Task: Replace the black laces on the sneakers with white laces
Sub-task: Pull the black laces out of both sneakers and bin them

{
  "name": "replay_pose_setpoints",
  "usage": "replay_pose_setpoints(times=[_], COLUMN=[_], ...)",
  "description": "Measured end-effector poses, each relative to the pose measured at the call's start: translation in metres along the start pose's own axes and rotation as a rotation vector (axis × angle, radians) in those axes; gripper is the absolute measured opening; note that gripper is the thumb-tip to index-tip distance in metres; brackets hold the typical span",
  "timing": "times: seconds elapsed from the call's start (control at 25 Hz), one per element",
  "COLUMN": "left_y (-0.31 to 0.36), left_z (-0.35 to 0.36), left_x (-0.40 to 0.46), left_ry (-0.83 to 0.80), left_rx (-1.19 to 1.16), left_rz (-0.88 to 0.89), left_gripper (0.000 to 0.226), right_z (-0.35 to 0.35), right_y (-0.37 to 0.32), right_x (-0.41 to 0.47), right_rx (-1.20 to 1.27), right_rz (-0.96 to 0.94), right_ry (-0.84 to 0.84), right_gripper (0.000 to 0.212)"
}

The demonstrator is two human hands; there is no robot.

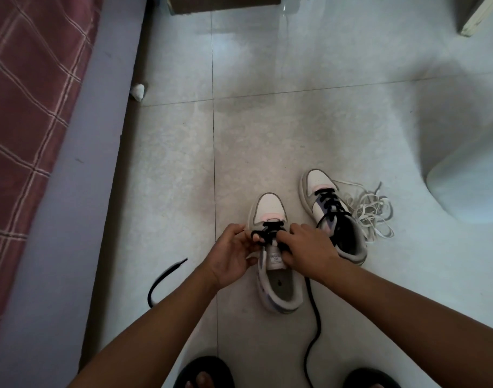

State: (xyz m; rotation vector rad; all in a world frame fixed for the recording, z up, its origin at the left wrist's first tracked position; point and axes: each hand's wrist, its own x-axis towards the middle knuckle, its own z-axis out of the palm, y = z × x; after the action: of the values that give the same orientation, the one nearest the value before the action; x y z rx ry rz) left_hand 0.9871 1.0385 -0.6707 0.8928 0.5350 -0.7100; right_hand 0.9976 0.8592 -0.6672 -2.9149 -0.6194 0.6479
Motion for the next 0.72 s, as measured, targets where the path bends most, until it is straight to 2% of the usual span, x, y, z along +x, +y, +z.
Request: replay_pose_setpoints(times=[0.08, 0.2, 0.24, 0.28, 0.32, 0.4, 0.48, 0.52, 0.64, 0.68, 0.72], left_y=[0.005, 0.018, 0.02, 0.02, 0.019, 0.013, 0.008, 0.009, 0.022, 0.025, 0.026], left_z=[0.0, 0.003, 0.006, 0.007, 0.008, 0.004, -0.004, -0.009, -0.02, -0.02, -0.019], left_x=[0.002, 0.006, 0.008, 0.01, 0.01, 0.009, 0.005, 0.004, 0.001, 0.0, 0.001], left_ry=[0.015, -0.033, -0.056, -0.061, -0.047, -0.043, -0.023, -0.005, -0.062, -0.12, -0.154], left_rx=[0.014, 0.458, 0.557, 0.558, 0.461, 0.136, -0.006, 0.064, 0.643, 0.71, 0.678], left_rz=[-0.114, -0.334, -0.32, -0.245, -0.152, -0.02, -0.011, -0.068, -0.237, -0.208, -0.14], left_gripper=[0.041, 0.053, 0.05, 0.044, 0.039, 0.045, 0.052, 0.054, 0.056, 0.054, 0.052], right_z=[-0.005, 0.0, 0.004, 0.005, 0.005, 0.002, -0.001, 0.001, 0.009, 0.011, 0.012], right_y=[-0.001, -0.01, -0.011, -0.011, -0.008, 0.001, 0.002, 0.0, -0.006, -0.005, -0.003], right_x=[0.001, -0.006, -0.01, -0.012, -0.014, -0.014, -0.012, -0.01, -0.007, -0.007, -0.007], right_rx=[0.038, 0.014, 0.023, 0.061, 0.152, 0.421, 0.453, 0.372, 0.192, 0.221, 0.26], right_rz=[-0.018, -0.075, -0.061, -0.026, 0.019, 0.086, 0.087, 0.076, 0.063, 0.079, 0.103], right_ry=[0.032, 0.033, 0.031, 0.032, 0.022, -0.026, -0.053, -0.063, -0.126, -0.161, -0.187], right_gripper=[0.03, 0.029, 0.028, 0.027, 0.026, 0.023, 0.022, 0.023, 0.025, 0.025, 0.025])
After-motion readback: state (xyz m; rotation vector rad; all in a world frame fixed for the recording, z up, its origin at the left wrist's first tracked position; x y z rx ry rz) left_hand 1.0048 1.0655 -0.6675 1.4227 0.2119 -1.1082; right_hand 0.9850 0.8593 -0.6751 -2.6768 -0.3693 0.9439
